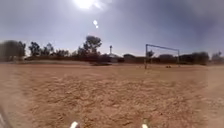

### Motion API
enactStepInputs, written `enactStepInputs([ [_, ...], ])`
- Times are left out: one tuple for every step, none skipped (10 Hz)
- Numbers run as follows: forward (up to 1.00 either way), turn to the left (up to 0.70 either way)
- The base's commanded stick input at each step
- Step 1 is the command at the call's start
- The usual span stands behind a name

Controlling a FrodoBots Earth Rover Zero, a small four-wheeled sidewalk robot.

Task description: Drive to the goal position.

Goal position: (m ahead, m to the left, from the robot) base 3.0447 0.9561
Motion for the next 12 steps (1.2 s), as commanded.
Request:
enactStepInputs([
  [0.45, 0.0],
  [0.45, 0.0],
  [0.45, 0.0],
  [0.45, 0.0],
  [0.45, 0.0],
  [0.45, 0.0],
  [0.45, 0.0],
  [0.45, 0.0],
  [0.45, 0.0],
  [0.45, 0.0],
  [0.45, 0.0],
  [0.45, 0.0],
])
